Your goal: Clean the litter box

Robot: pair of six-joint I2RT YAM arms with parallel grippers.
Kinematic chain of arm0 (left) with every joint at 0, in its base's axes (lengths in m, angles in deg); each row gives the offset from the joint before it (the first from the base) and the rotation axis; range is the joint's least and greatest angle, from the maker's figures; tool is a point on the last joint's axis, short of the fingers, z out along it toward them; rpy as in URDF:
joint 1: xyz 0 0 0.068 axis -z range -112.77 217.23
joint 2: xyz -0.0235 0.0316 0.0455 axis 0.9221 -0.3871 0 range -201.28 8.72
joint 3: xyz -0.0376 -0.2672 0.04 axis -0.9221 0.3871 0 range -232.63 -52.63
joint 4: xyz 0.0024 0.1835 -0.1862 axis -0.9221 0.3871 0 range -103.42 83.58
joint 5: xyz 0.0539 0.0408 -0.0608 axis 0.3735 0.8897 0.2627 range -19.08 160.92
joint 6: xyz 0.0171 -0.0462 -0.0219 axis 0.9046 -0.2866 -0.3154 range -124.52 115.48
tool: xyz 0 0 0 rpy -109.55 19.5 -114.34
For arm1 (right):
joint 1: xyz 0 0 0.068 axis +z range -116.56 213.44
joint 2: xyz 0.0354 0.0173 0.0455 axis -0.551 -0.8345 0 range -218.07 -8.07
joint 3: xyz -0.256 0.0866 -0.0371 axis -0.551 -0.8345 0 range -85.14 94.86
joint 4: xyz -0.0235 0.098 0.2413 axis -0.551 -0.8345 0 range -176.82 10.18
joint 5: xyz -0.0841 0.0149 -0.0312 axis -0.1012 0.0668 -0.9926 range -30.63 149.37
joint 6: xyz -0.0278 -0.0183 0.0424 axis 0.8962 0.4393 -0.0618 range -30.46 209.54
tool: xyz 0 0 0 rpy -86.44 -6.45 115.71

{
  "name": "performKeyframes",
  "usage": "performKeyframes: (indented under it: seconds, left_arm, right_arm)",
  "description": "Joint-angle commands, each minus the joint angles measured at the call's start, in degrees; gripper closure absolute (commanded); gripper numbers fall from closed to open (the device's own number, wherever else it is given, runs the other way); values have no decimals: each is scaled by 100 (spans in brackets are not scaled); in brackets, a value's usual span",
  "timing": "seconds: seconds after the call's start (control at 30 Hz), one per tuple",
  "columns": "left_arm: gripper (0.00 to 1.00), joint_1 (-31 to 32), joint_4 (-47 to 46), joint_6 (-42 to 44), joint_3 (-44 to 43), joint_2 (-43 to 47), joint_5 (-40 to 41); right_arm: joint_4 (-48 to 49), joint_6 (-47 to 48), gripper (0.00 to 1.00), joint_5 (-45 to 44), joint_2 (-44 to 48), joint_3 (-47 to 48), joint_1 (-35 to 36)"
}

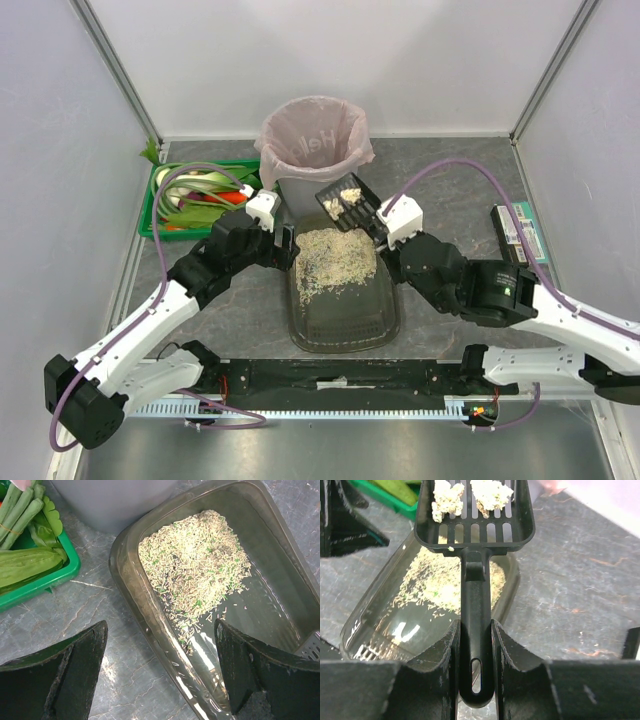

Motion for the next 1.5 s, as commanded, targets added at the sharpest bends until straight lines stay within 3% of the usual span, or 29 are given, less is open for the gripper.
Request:
performKeyframes:
  seconds: [0.0, 0.2, 0.37, 0.53, 0.67, 0.97, 1.1, 1.47]
  left_arm:
    - [7, -7, -155, 61, -45, 93, 108]
    - [7, -7, -155, 61, -45, 119, -41]
    - [7, -7, -111, 88, -89, 215, -86]
    - [7, -7, -93, 149, -63, 540, 186]
    - [7, -7, -111, 211, -37, 725, 389]
    - [7, -7, -111, 202, -45, 805, 327]
    - [7, -7, -93, 202, -45, 813, 319]
    - [7, -7, -85, 193, -54, 778, 240]
  right_arm:
    - [-40, 509, 100, -857, -419, 754, 14]
    - [460, 1695, 100, -1394, -1122, 1492, -310]
    - [1566, 2565, 100, -613, -1421, 1537, -1223]
    - [1990, 3567, 100, -551, -2333, 2177, -1699]
    - [2472, 3945, 100, 134, -2836, 2538, -2270]
    - [3404, 5772, 100, 829, -3417, 2486, -2500]
    - [3967, 6658, 100, 1286, -3207, 1926, -2500]
    - [4653, 8252, 100, 1005, -3039, 1300, -2491]
